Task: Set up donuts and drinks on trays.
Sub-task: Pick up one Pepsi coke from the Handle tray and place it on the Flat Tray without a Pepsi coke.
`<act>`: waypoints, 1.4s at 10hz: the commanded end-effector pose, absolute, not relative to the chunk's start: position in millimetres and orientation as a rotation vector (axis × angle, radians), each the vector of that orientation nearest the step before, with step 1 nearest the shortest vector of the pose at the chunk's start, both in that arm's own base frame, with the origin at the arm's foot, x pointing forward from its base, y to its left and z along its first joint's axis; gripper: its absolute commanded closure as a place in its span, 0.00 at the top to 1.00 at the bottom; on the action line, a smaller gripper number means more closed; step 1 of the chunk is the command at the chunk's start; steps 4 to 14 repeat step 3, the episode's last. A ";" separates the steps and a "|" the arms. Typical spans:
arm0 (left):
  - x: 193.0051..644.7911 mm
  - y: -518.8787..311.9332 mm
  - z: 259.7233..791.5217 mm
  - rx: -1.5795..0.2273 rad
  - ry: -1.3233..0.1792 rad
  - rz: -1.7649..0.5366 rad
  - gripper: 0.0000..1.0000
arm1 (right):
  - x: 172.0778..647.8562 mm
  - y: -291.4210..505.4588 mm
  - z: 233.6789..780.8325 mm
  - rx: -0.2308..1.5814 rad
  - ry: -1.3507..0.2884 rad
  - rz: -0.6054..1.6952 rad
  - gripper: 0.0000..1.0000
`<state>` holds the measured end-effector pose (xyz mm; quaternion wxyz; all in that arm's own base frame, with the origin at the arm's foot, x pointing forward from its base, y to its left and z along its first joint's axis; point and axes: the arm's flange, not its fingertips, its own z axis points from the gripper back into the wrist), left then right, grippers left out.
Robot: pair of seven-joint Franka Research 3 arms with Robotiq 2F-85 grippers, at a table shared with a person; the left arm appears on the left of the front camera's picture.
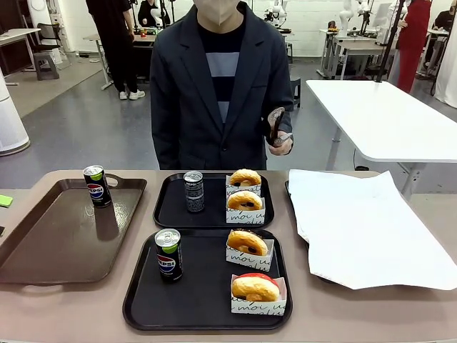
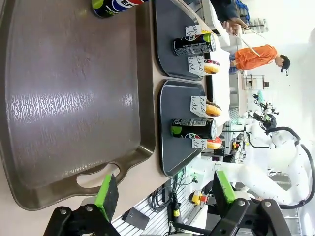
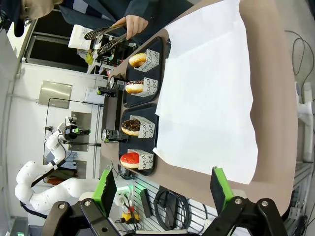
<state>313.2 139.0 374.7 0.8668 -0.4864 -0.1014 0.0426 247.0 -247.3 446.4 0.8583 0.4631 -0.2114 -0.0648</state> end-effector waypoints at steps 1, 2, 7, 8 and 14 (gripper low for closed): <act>315.2 138.8 376.0 -1.040 -0.222 0.105 1.00 | 248.9 -247.3 446.2 0.993 -0.469 -0.122 1.00; 315.2 138.8 376.0 -1.040 -0.222 0.105 1.00 | 248.9 -247.3 446.2 0.993 -0.469 -0.122 1.00; 315.2 138.8 376.0 -1.040 -0.222 0.105 1.00 | 248.9 -247.3 446.2 0.993 -0.469 -0.122 1.00; 315.2 138.8 376.0 -1.040 -0.222 0.105 1.00 | 248.9 -247.3 446.2 0.993 -0.469 -0.122 1.00; 315.2 138.8 376.0 -1.040 -0.222 0.105 1.00 | 248.9 -247.3 446.2 0.993 -0.469 -0.122 1.00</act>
